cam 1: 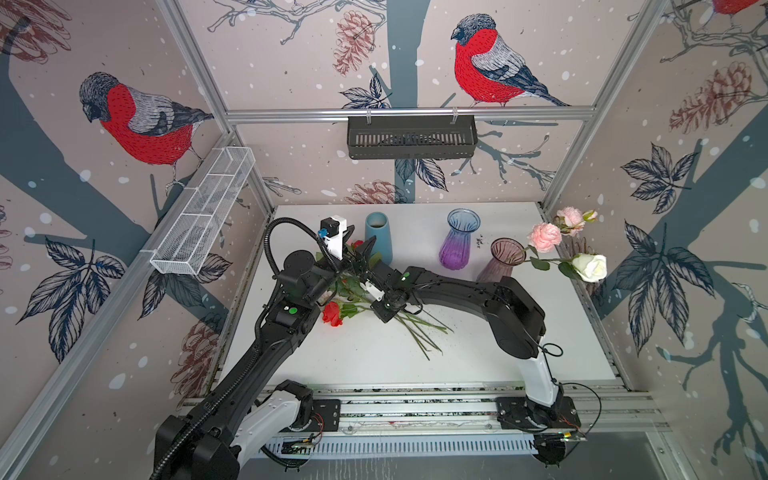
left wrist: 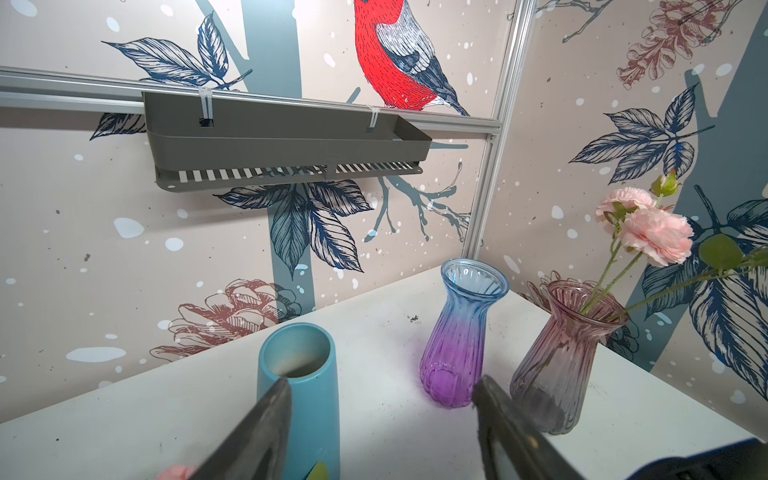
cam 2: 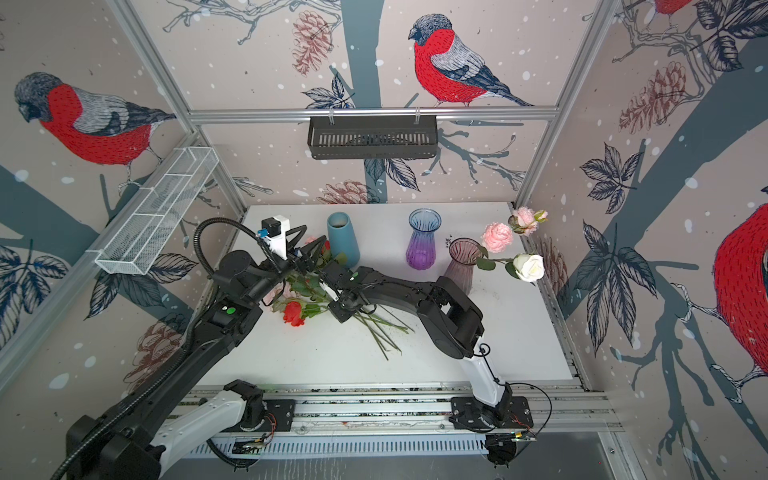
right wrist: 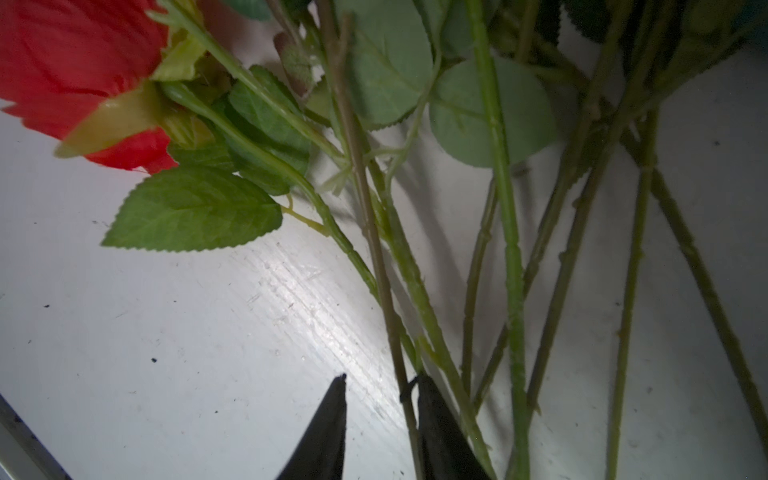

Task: Arrange the flowers into the vase
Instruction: 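Grasp a stem in the bunch with the right gripper, then pull the peach rose up out of the bunch with the right gripper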

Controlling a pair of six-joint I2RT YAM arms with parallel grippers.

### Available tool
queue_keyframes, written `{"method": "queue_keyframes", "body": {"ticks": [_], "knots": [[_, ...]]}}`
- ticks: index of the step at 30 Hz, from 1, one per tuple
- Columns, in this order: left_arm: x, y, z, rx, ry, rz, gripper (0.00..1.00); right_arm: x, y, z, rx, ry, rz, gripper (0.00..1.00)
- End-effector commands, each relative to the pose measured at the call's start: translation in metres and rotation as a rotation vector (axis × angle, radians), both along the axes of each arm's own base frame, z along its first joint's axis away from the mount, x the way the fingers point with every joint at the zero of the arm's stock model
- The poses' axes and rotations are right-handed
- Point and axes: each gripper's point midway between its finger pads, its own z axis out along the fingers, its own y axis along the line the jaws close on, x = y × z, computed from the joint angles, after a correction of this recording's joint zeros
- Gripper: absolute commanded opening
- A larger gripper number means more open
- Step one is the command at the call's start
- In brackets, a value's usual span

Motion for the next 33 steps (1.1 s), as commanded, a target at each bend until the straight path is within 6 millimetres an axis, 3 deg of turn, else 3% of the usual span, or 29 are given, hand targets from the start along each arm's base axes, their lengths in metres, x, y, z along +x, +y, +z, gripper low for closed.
{"method": "queue_keyframes", "body": {"ticks": [1,7,12,23,28,33], "knots": [[-0.002,0.000,0.014,-0.020,-0.057,-0.009,0.69,-0.001,-0.003,-0.003,-0.021,-0.002,0.009,0.29],[-0.001,-0.001,0.014,-0.019,-0.055,-0.010,0.69,-0.001,-0.003,-0.003,-0.021,-0.003,0.014,0.19],[-0.001,0.000,0.013,-0.017,-0.058,-0.003,0.69,0.003,-0.001,0.014,0.011,-0.030,0.008,0.05],[-0.003,-0.002,0.013,-0.018,-0.062,-0.017,0.69,0.017,-0.014,0.057,0.058,-0.106,-0.034,0.02],[-0.020,-0.003,0.025,-0.037,-0.139,-0.059,0.70,0.026,-0.021,0.103,0.135,-0.170,-0.067,0.02],[-0.044,-0.007,0.038,-0.055,-0.240,-0.138,0.70,0.037,-0.036,0.174,0.295,-0.259,-0.125,0.01]]}}
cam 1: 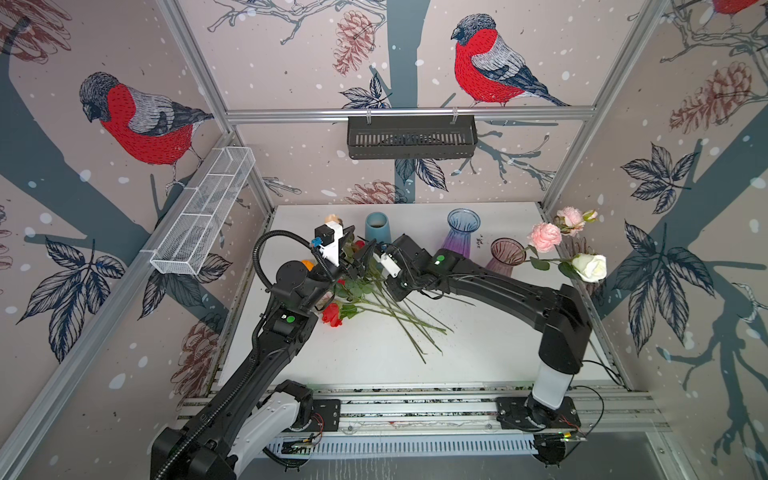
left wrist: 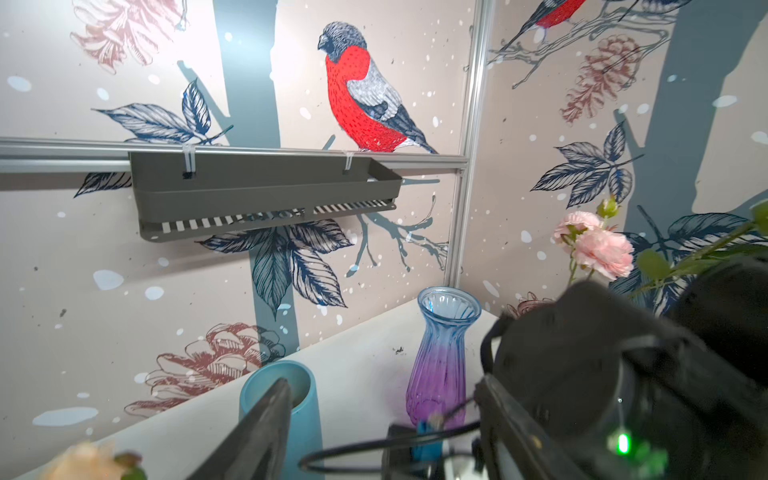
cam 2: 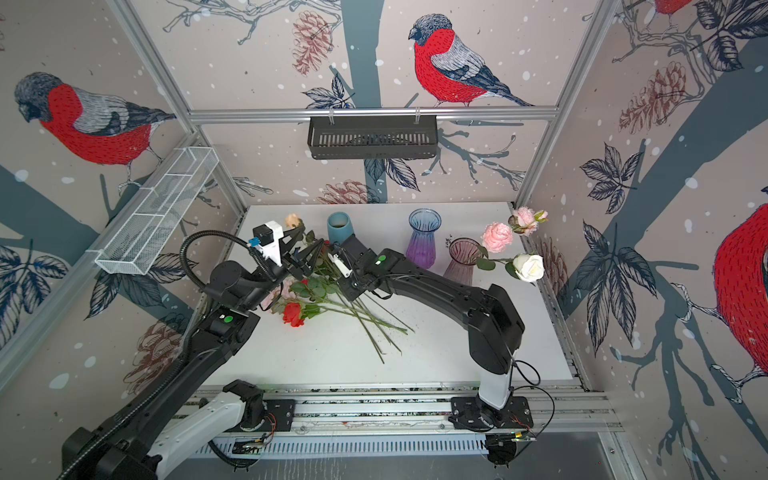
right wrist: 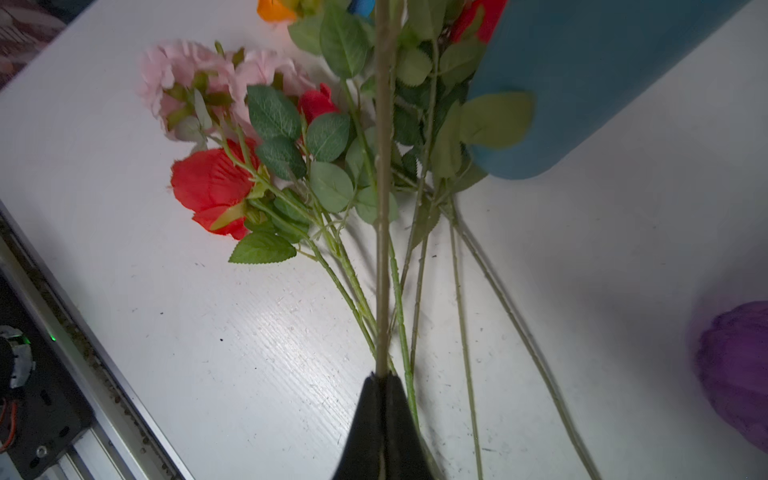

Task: Arrange the flowers into the vase
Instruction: 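Pull the peach rose up out of the bunch with the right gripper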

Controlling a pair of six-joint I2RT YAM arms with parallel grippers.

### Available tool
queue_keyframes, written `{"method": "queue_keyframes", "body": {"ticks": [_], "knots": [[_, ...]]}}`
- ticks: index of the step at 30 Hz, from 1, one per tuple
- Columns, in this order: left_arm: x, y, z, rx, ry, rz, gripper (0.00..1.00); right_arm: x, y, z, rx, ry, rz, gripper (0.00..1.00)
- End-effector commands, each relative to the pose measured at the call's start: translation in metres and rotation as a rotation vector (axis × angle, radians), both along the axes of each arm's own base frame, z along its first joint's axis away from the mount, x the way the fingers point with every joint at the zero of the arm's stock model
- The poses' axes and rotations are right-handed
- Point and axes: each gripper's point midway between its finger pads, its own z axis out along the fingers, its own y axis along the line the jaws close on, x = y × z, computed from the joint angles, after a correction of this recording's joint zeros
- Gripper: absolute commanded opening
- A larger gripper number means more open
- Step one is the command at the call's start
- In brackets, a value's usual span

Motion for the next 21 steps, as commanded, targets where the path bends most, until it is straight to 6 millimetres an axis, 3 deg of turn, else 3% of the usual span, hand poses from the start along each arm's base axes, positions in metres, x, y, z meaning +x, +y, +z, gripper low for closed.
{"method": "queue_keyframes", "body": {"ticks": [1,6,11,14,21], "knots": [[-0.021,-0.005,0.019,-0.019,-0.123,-0.075,0.70,0.010,-0.005,0.050,0.130,-0.084,-0.043,0.01],[-0.043,-0.018,0.025,-0.021,-0.178,-0.211,0.71,0.007,-0.029,0.119,0.275,-0.203,-0.059,0.00],[-0.052,-0.031,0.024,-0.033,-0.166,-0.334,0.71,-0.017,-0.040,0.166,0.425,-0.302,0.012,0.00],[-0.051,-0.038,0.021,-0.032,-0.142,-0.387,0.71,-0.032,-0.041,0.177,0.486,-0.322,0.074,0.00],[-0.059,-0.049,0.019,-0.052,-0.109,-0.506,0.74,-0.057,-0.029,0.176,0.529,-0.306,0.190,0.00]]}}
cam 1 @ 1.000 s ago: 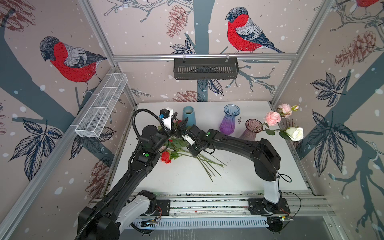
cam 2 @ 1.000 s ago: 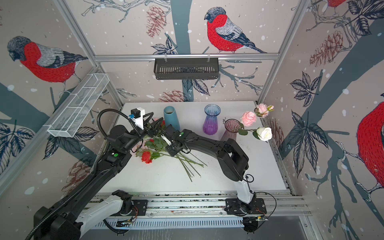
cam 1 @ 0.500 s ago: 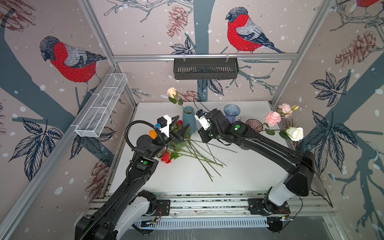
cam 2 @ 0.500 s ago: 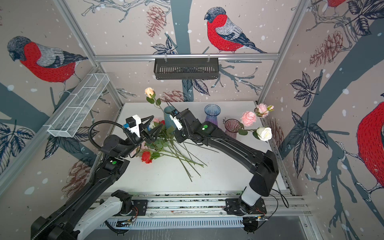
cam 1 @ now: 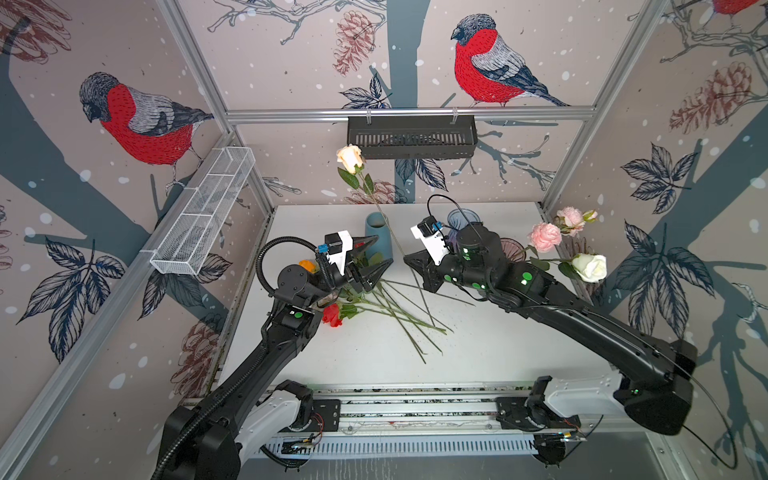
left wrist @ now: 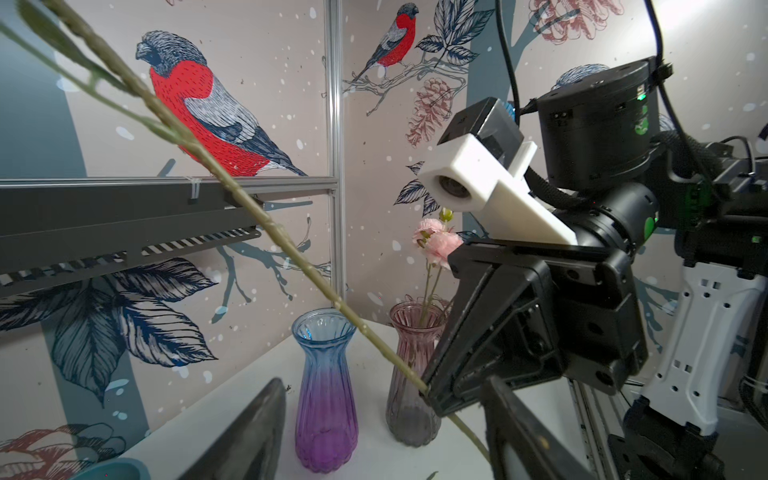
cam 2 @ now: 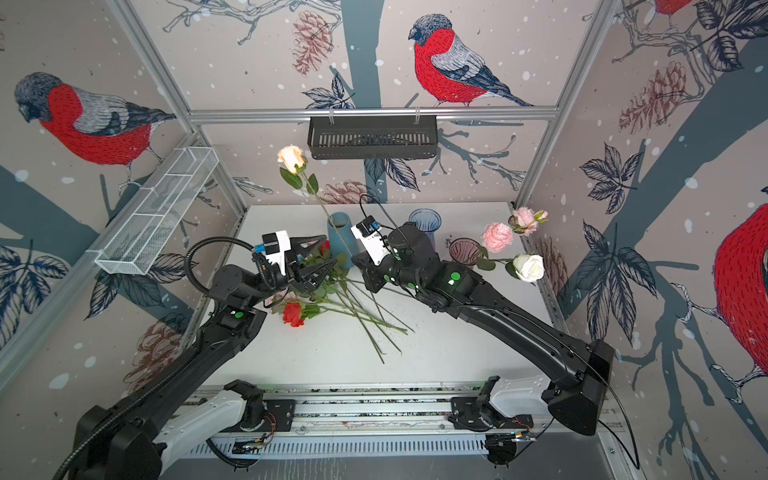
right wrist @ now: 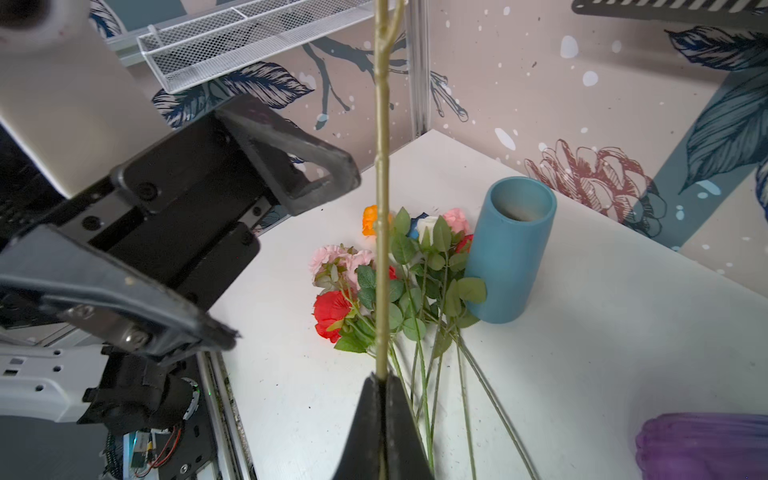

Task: Arrange the flowers into the vase
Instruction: 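Pull the peach rose up out of the bunch with the right gripper, then grasp the peach rose stem with the left gripper above the right gripper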

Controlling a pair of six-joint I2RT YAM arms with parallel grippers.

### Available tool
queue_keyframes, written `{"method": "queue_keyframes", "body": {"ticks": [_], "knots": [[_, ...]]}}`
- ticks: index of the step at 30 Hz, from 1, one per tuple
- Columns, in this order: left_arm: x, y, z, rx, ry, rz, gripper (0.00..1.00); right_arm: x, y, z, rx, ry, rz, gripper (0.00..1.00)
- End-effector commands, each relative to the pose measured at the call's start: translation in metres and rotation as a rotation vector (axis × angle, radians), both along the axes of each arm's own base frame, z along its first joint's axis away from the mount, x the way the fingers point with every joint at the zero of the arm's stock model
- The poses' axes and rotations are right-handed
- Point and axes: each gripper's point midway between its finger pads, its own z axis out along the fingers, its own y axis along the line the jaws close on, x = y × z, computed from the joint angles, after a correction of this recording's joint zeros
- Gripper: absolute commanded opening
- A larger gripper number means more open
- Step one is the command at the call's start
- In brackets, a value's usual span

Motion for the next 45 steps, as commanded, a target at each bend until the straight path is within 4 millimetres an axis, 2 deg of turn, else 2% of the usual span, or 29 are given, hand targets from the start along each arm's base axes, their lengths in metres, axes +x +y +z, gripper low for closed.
{"method": "queue_keyframes", "body": {"ticks": [1,8,15,21,24,31,32,35,37,45], "knots": [[-0.016,-0.004,0.016,-0.025,-0.050,-0.095,0.74,-0.014,0.012,0.014,0.058,-0.046,0.096,0.00],[-0.019,-0.006,0.017,-0.030,-0.047,-0.121,0.73,-0.012,0.014,-0.002,0.014,-0.028,0.098,0.00],[-0.019,-0.007,0.017,-0.022,-0.048,-0.131,0.32,-0.012,0.015,-0.007,0.005,-0.020,0.097,0.00],[-0.019,-0.008,0.017,-0.022,-0.043,-0.141,0.13,-0.014,0.012,-0.003,0.011,-0.026,0.097,0.00],[-0.019,-0.008,0.017,-0.021,-0.043,-0.140,0.00,-0.014,0.011,-0.003,0.009,-0.023,0.093,0.03],[-0.014,-0.011,0.014,-0.030,-0.020,-0.152,0.00,-0.018,0.003,0.001,0.031,-0.020,0.087,0.01],[-0.014,-0.011,0.014,-0.031,-0.019,-0.154,0.06,-0.018,0.003,0.000,0.031,-0.016,0.085,0.01],[-0.014,-0.010,0.014,-0.037,-0.013,-0.154,0.46,-0.020,0.004,-0.002,0.032,-0.007,0.088,0.01],[-0.015,-0.011,0.014,-0.042,-0.011,-0.164,0.58,-0.021,0.005,-0.003,0.032,-0.004,0.092,0.01],[-0.023,-0.013,0.017,-0.051,-0.008,-0.227,0.60,-0.030,0.014,-0.006,0.037,0.020,0.150,0.01]]}}
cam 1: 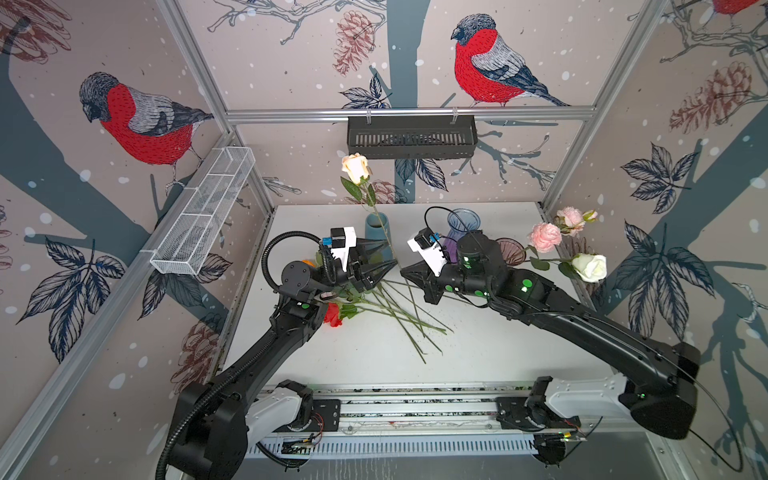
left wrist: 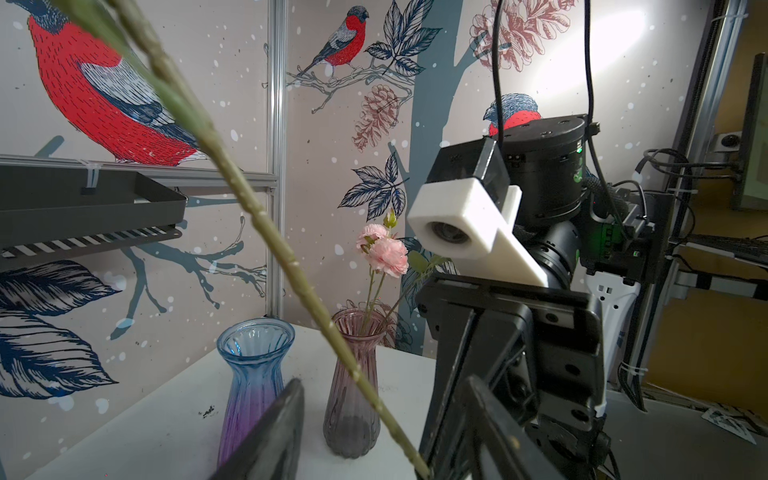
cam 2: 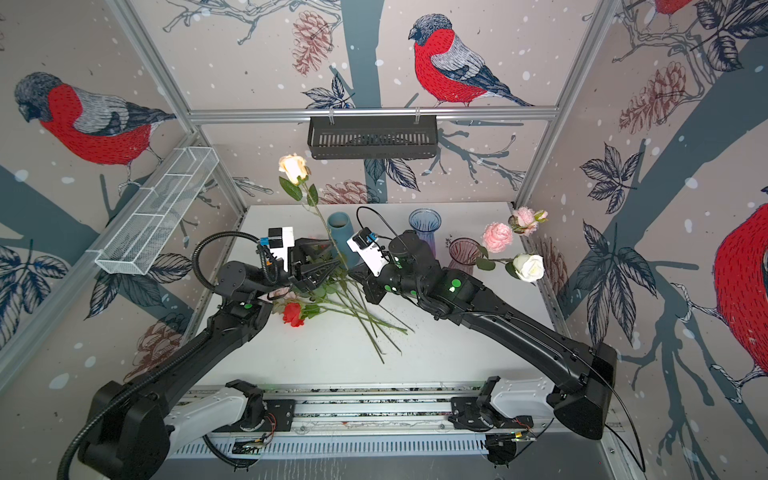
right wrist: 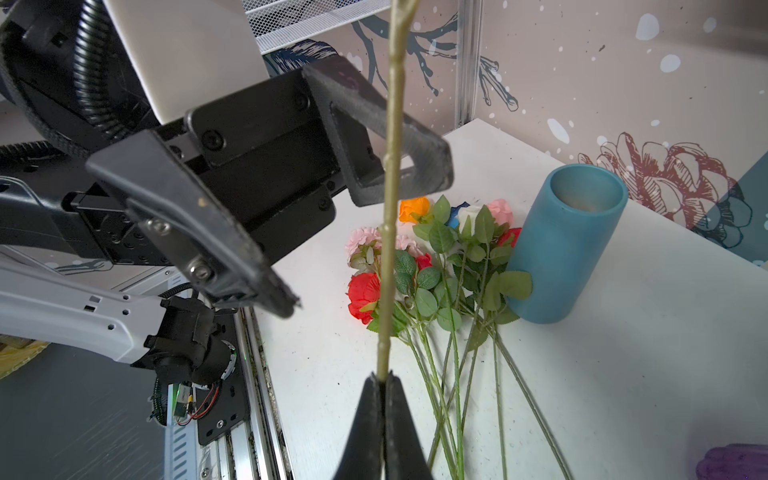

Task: Arrange the flowers into the vase
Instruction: 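Grasp the peach rose stem with the left gripper above the right gripper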

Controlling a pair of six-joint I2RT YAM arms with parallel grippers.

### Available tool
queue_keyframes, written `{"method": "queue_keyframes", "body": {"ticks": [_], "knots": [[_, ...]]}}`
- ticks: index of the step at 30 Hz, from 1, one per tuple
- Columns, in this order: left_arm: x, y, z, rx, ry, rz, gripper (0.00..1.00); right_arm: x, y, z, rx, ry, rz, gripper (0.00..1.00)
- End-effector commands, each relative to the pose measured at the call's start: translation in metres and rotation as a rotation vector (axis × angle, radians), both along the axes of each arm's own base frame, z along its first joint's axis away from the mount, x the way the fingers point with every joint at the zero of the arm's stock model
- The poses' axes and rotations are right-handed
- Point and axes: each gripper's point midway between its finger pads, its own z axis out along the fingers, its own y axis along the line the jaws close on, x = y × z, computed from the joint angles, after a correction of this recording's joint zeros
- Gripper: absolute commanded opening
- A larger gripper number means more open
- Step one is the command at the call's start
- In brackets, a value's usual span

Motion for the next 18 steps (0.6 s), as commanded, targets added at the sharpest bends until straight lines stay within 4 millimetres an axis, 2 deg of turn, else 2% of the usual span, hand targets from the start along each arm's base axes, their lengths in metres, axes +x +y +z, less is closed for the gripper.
{"method": "queue_keyframes", "body": {"ticks": [1,6,7,9,11,12,14,16,18], "knots": [[-0.012,0.001,0.014,-0.020,-0.063,-0.034,0.60,-0.005,0.010,0.005,0.031,0.003,0.044,0.01],[-0.013,0.003,0.015,-0.016,-0.073,-0.020,0.62,-0.002,0.013,-0.007,0.001,0.022,0.041,0.01],[-0.013,0.003,0.015,-0.015,-0.072,-0.020,0.60,-0.003,0.013,-0.007,0.001,0.023,0.043,0.01],[-0.014,0.002,0.015,-0.014,-0.077,-0.023,0.39,0.000,0.012,-0.008,-0.003,0.023,0.029,0.01],[-0.014,0.002,0.015,-0.012,-0.077,-0.022,0.07,0.003,0.009,-0.006,-0.006,0.017,0.005,0.02],[-0.013,0.002,0.014,-0.009,-0.075,-0.023,0.00,0.006,0.007,-0.005,-0.008,0.013,-0.007,0.08],[-0.011,0.001,0.012,-0.003,-0.071,-0.023,0.00,0.011,-0.002,0.003,-0.004,-0.013,-0.052,0.31],[-0.009,0.000,0.013,-0.003,-0.070,-0.021,0.00,0.014,-0.015,0.022,0.024,-0.059,-0.107,0.47],[-0.008,-0.001,0.022,-0.008,-0.073,-0.025,0.00,0.017,-0.035,0.043,0.049,-0.107,-0.172,0.48]]}}
